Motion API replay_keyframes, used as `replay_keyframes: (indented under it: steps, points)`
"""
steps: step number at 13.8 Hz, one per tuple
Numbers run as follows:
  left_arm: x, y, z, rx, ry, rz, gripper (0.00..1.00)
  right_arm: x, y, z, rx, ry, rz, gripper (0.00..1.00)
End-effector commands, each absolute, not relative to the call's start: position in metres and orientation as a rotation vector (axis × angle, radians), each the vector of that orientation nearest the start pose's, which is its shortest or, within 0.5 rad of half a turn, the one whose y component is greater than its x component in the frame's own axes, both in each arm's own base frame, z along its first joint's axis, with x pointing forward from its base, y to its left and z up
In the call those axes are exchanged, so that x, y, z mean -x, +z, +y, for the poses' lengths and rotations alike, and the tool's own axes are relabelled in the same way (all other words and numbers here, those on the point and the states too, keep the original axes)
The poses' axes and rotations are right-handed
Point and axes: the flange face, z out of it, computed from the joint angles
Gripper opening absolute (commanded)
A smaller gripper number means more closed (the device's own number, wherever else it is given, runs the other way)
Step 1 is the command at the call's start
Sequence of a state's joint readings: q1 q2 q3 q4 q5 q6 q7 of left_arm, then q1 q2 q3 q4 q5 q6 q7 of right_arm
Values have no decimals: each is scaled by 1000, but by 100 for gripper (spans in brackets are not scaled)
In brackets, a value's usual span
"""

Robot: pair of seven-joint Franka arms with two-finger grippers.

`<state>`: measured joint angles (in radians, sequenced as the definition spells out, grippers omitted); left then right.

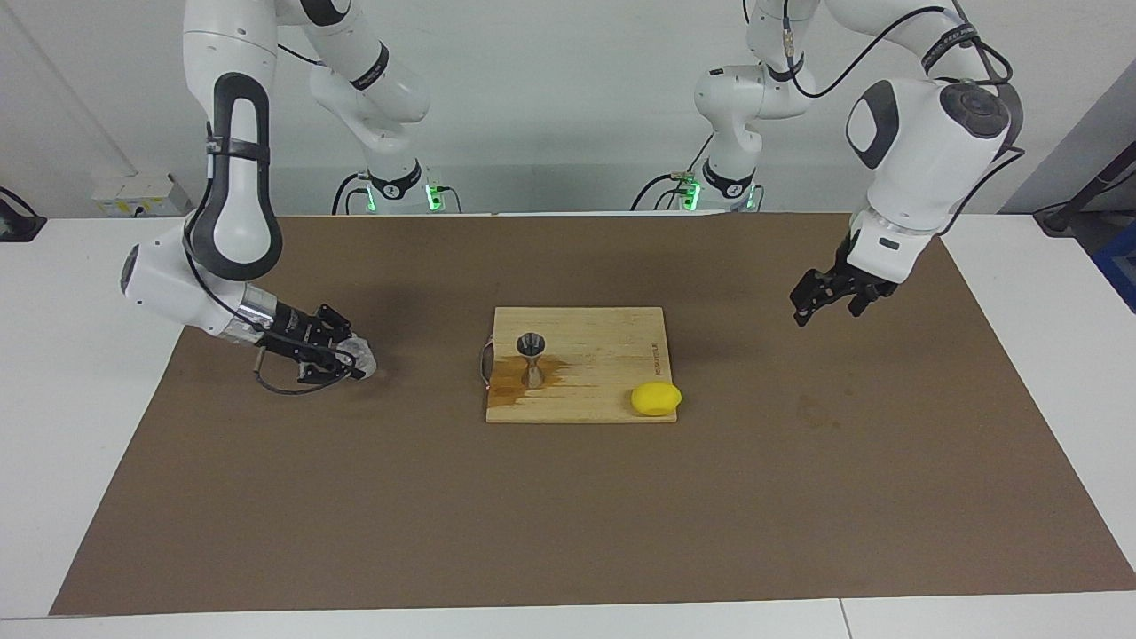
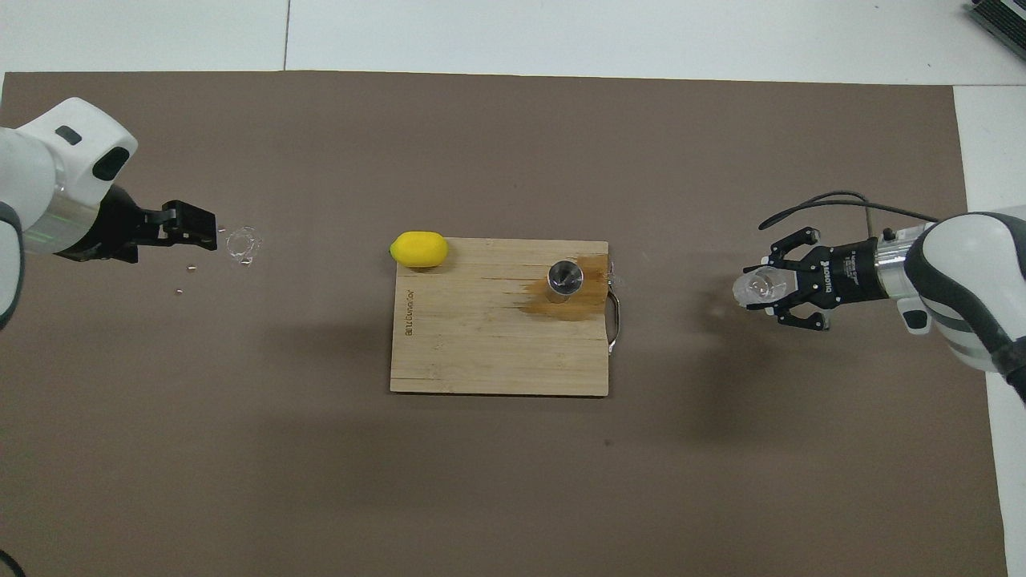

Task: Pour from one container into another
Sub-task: 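Withdraw the left gripper to rest while the right gripper grasps the glass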

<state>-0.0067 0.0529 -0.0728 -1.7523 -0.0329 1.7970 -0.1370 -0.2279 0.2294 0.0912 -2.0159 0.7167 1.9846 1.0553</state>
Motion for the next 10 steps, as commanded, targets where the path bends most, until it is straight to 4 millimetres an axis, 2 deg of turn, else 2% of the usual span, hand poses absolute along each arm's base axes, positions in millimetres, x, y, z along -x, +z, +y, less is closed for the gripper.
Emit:
replay_keyframes:
  steps: [1,4,5,7,10]
  points:
    - [-555,548,-33,3103,109,52,100,-576,368,3,1779,671,1912,0]
    - [-533,575,-39,3098,134,131,100,-585,394,47,1819,577,1945,0]
    - [-525,591,-49,3101,117,161,100,-589,403,64,1848,548,1962,0]
    - [-528,626,-44,3170,82,131,100,-596,421,98,1906,454,2035,0]
    - [-532,629,-34,3193,85,99,100,-598,438,156,1974,324,2089,0]
